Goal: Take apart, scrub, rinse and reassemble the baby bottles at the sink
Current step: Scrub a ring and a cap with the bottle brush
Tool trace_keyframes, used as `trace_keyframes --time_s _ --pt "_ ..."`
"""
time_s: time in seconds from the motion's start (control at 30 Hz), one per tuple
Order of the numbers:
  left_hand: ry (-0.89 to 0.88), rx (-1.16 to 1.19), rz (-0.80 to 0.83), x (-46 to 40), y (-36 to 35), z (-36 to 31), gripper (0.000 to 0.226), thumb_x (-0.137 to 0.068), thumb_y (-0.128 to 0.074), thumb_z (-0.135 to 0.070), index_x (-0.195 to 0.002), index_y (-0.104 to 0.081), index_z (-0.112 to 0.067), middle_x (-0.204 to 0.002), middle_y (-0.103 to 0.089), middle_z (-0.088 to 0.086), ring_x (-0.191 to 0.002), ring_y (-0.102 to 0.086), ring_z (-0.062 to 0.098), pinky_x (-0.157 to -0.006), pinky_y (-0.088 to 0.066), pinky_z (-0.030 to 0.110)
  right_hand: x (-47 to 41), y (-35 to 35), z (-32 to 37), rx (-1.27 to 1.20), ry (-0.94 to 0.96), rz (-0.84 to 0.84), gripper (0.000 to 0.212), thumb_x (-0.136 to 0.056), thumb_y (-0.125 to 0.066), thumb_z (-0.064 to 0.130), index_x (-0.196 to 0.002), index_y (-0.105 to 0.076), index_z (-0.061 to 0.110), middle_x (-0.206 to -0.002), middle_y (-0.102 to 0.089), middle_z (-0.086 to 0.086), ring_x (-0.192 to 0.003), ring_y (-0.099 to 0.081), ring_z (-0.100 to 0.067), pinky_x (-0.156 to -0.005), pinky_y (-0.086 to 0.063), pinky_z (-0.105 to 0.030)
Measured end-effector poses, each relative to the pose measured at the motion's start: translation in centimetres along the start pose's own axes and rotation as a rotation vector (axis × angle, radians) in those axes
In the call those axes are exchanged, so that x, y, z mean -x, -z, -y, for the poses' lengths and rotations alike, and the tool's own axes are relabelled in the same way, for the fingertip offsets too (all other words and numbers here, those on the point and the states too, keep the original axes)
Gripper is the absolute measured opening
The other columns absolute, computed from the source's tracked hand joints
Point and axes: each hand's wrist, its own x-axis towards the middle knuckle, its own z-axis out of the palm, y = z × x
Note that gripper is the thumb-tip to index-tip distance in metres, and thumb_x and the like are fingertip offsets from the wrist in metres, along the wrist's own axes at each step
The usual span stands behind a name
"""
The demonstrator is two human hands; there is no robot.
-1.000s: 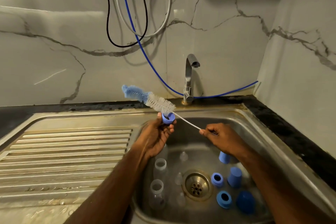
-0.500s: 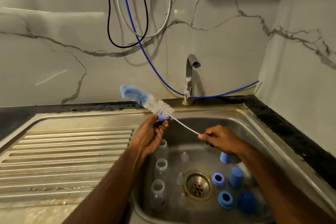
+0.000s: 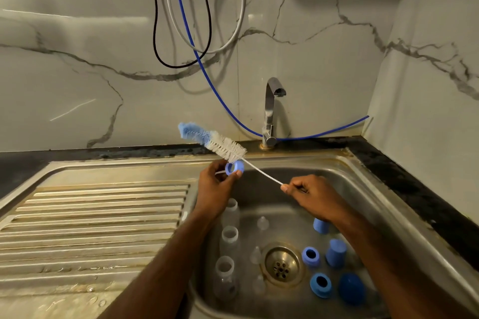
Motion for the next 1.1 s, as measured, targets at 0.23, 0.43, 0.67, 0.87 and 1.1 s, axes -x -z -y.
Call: trace_keyframes --time_s 0.23,0.43,0.67,0.87,1.1 --pt "-0.041 0.068 -0.04 -0.5 1.4 0.6 0.026 -0.094 -0.069 -0.015 -0.119 -0.067 -0.023 -0.11 -0.073 -0.012 -0.101 -0.07 0.003 -0.084 -0.059 0.024 0.4 0.7 -0.5 0.045 -0.042 0.03 0.045 -0.097 -0.063 0.038 -0.057 -0.052 0.021 -0.047 -0.046 0.01 -0.047 -0.042 -0.003 -0.055 -0.037 -0.023" --pt "-0.133 0.001 -0.125 -0.6 0.1 0.5 0.031 -0.09 -0.075 -0.013 -0.117 -0.066 -0.025 -0.105 -0.07 -0.016 -0.096 -0.067 -0.005 -0.084 -0.055 0.017 -0.2 -1.0 0.2 0.028 -0.072 -0.024 0.043 -0.097 -0.06 0.043 -0.06 -0.056 0.022 -0.051 -0.049 0.006 -0.05 -0.045 -0.004 -0.057 -0.043 -0.032" --pt "-0.118 -0.044 -0.274 -1.2 0.5 0.9 0.035 -0.086 -0.079 -0.013 -0.114 -0.064 -0.027 -0.102 -0.068 -0.012 -0.094 -0.065 -0.001 -0.078 -0.048 0.011 0.0 -0.2 0.0 -0.055 -0.12 0.004 0.039 -0.098 -0.06 0.04 -0.067 -0.063 0.017 -0.052 -0.054 0.008 -0.049 -0.047 0.0 -0.058 -0.042 -0.024" --pt "-0.063 -0.097 -0.336 -1.5 1.3 1.3 0.041 -0.086 -0.079 -0.013 -0.125 -0.065 -0.016 -0.11 -0.067 -0.006 -0.097 -0.065 0.009 -0.085 -0.051 0.02 0.1 -0.3 0.2 -0.018 -0.095 0.087 0.041 -0.097 -0.061 0.041 -0.066 -0.063 0.014 -0.054 -0.052 0.004 -0.051 -0.046 -0.004 -0.059 -0.043 -0.028" --pt "-0.145 -0.16 -0.2 -0.7 -0.1 1.0 0.035 -0.087 -0.078 -0.014 -0.117 -0.065 -0.025 -0.102 -0.066 -0.017 -0.094 -0.062 -0.007 -0.081 -0.048 0.011 -0.2 -1.2 0.9 -0.02 -0.076 0.005 0.043 -0.097 -0.061 0.039 -0.06 -0.057 0.017 -0.05 -0.046 0.006 -0.049 -0.042 -0.003 -0.057 -0.039 -0.027"
